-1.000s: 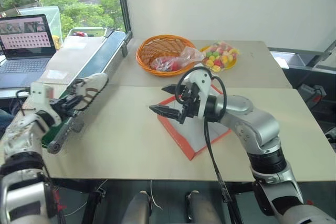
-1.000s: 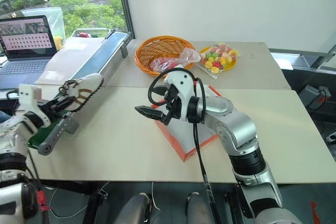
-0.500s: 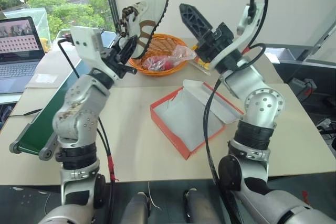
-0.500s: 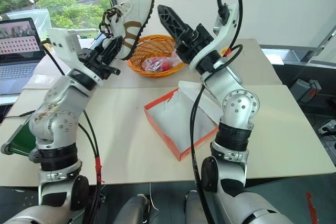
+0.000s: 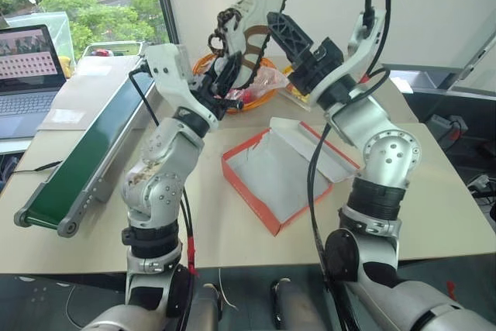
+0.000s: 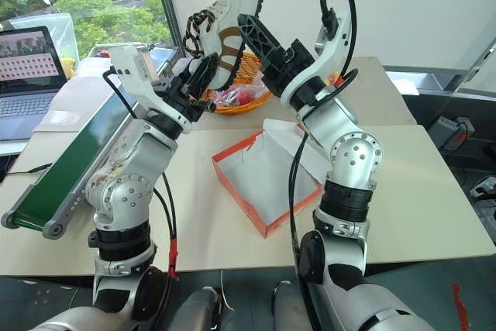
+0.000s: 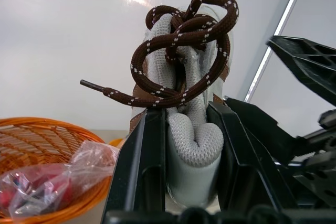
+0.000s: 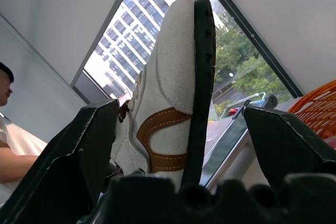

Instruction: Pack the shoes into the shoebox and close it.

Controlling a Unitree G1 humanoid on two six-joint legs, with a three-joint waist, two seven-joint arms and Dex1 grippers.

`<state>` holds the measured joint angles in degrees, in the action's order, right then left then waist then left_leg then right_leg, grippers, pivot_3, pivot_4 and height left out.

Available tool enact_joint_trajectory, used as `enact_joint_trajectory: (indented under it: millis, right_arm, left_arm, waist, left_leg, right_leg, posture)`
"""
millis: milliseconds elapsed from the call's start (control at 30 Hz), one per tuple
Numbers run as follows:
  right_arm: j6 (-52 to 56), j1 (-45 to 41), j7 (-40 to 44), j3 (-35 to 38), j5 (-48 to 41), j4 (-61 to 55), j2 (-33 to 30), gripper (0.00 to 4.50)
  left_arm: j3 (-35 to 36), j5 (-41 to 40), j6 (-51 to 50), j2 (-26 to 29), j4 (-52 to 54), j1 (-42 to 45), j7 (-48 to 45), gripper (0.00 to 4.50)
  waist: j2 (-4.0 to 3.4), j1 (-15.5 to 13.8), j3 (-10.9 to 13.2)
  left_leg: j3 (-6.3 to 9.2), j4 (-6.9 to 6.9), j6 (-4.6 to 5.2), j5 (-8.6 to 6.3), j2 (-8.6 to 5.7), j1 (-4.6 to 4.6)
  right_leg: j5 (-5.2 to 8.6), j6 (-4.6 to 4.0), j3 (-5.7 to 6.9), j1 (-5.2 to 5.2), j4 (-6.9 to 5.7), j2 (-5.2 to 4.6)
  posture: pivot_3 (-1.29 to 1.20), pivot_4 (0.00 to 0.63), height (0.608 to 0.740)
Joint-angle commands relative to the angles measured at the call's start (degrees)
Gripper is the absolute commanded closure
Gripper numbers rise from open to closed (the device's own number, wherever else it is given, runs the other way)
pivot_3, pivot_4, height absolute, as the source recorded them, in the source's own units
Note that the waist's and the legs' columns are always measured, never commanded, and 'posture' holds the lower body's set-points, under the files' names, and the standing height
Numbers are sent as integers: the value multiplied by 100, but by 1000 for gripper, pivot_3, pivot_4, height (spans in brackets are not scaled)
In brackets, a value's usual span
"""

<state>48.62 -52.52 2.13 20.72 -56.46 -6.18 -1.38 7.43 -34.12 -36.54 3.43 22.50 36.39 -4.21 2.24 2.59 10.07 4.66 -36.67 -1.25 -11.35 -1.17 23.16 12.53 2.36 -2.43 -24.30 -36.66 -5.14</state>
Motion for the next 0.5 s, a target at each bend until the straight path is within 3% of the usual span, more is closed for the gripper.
enact_joint_trajectory:
  millis: [33, 400, 433, 500]
  right_arm:
    - [-194, -41, -2, -39, -133, -61, 25, 0]
    - [-492, -128, 252, -271, 151, 357, 38, 0]
    - [-536, -137, 259, -281, 176, 407, 53, 519]
    - [-590, -134, 320, -349, 253, 467, 31, 1060]
  left_arm:
    - [-244, -59, -17, -98, 411, -73, 52, 3408]
    - [-536, -152, -273, -103, 615, -279, 36, 3408]
    - [-552, -174, -324, -76, 628, -282, 6, 3443]
    - [-557, -178, -369, -45, 636, -293, -18, 3443]
  waist:
    - [0, -3, 0]
    - [-2, -3, 1]
    - [-2, -1, 1]
    - [-2, 0, 1]
  left_leg:
    - [0, 0, 0, 0, 0, 0]
    - [0, -2, 0, 0, 1, 0]
    - [0, -2, 0, 0, 0, 0]
    - [0, -2, 0, 0, 1, 0]
  right_leg:
    - [0, 0, 0, 1, 0, 0]
    - [1, 0, 0, 3, 3, 2]
    - [1, 1, 0, 3, 4, 2]
    - [1, 1, 0, 2, 4, 3]
  posture:
    - [0, 150, 740]
    - [0, 150, 740]
    - [0, 150, 740]
    - [0, 150, 740]
